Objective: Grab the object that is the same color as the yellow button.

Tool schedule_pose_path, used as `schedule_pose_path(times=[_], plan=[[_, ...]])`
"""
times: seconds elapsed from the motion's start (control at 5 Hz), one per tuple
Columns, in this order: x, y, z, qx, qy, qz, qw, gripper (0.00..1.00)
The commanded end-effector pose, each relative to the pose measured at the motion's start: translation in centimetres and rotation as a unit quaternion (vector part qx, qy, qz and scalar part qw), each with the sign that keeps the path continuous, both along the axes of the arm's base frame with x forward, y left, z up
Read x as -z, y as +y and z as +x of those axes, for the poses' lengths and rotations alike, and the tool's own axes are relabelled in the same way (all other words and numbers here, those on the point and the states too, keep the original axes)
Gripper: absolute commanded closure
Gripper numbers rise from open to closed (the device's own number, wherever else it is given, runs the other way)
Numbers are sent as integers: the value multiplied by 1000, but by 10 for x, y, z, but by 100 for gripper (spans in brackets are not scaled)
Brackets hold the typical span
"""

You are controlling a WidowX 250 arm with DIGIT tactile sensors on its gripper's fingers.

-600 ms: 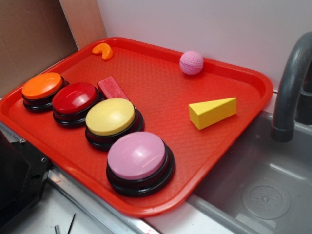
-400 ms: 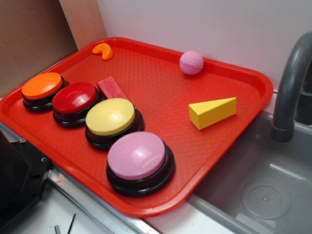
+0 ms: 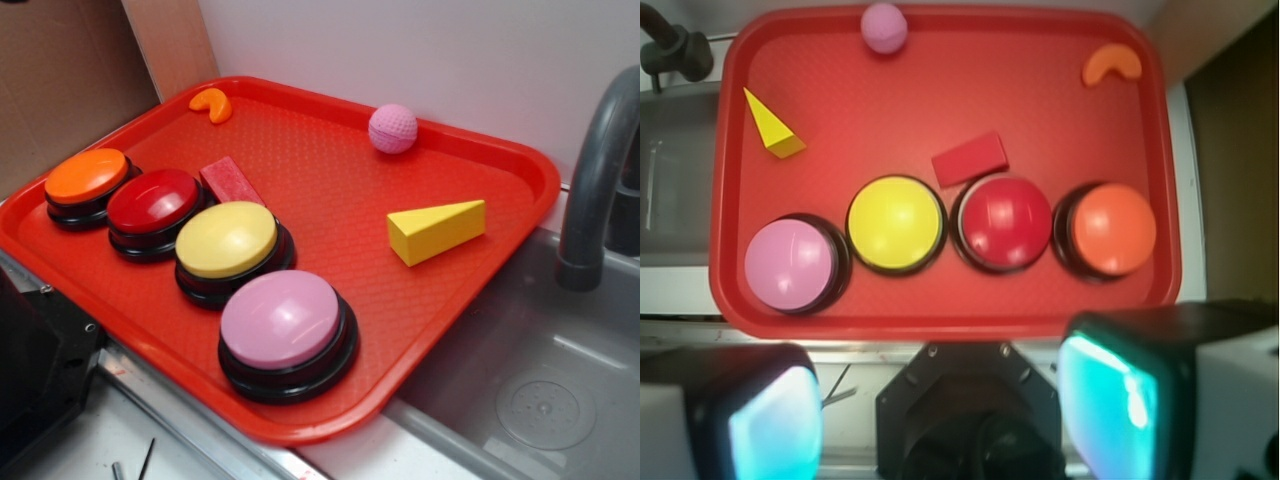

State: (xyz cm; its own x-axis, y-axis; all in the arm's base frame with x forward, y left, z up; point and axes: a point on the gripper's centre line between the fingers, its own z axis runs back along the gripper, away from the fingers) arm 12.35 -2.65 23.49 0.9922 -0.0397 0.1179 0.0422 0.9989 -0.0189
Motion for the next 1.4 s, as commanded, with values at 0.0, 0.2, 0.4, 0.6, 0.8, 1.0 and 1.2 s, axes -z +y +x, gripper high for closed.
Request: schedule_pose_path(times=[0.0,0.2,0.4,0.6,0.8,1.0,1.2], plan=[[23,-32,36,63,-37,-3,997,0],[43,-53,58,86,-55,-21,995,0],[65,-68,81,99,-56,-20,993,0],[92,-90,106,115,-54,9,992,0],[115,-105,122,129,-44,23,990,0],[138,-118,135,145,-35,31,988,0],[156,-121,145,146,-12,30,989,0]])
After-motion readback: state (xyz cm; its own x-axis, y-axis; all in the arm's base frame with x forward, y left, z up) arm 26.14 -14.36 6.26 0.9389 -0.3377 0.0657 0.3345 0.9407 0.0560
